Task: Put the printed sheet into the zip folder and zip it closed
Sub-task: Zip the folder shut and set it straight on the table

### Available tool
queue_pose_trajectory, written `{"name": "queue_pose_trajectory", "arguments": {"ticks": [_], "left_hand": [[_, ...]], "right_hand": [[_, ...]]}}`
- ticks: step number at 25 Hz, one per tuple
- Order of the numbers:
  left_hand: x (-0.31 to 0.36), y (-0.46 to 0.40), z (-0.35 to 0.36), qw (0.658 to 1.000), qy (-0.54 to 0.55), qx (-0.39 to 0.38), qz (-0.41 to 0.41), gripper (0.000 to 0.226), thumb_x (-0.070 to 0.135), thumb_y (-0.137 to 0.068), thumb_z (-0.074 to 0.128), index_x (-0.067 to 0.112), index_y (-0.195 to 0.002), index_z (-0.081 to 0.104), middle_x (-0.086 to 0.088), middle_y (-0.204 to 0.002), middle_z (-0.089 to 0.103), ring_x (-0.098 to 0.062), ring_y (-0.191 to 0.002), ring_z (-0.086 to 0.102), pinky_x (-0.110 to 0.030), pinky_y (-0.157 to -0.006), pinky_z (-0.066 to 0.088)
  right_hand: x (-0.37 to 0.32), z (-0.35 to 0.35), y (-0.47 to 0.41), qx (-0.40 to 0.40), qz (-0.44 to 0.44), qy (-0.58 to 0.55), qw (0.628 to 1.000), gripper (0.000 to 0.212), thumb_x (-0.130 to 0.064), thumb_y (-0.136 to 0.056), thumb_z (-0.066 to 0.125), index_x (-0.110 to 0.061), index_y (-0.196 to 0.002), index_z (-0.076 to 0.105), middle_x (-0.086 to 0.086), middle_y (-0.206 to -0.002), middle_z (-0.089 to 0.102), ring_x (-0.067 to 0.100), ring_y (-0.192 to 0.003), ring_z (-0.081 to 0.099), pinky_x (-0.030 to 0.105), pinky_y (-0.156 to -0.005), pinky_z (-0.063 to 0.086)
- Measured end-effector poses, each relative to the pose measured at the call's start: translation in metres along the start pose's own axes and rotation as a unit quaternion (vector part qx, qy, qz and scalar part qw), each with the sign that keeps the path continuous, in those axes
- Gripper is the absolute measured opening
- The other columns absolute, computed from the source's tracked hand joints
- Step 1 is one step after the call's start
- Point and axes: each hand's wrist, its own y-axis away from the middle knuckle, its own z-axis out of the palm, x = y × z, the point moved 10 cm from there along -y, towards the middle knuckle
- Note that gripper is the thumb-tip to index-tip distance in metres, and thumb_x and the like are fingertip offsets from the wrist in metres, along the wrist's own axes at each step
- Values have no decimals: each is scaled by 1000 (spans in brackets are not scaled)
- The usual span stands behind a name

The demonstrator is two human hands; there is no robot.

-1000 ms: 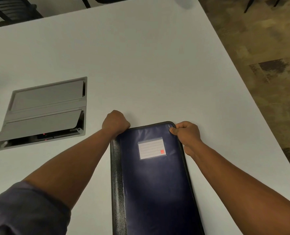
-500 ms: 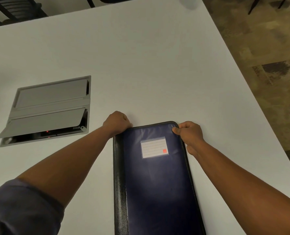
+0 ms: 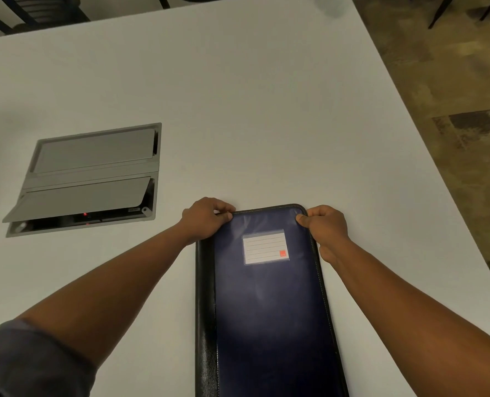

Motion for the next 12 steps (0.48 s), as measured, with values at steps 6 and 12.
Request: {"name": "queue_pose_trajectory", "arguments": {"ticks": [6, 12], "left_hand": [[-2, -1, 5, 1000, 4, -13, 0, 12, 31, -98, 62, 24, -94, 70, 9, -98, 69, -20, -101, 62, -56, -103, 42], [-6, -2, 7, 998, 61, -13, 5, 13, 25, -98, 64, 21, -93, 74, 0, -104, 72, -26, -104, 65, -57, -103, 45]], "right_hand": [[-1, 1, 1, -5, -3, -5, 1000, 18, -19, -83, 80, -25, -78, 64, -7, -84, 67, 12, -76, 62, 22, -56, 45], [-1, 1, 1, -5, -1, -1, 1000, 18, -20, -83, 80, -25, -78, 63, -7, -84, 66, 11, -76, 61, 21, -56, 45]]}}
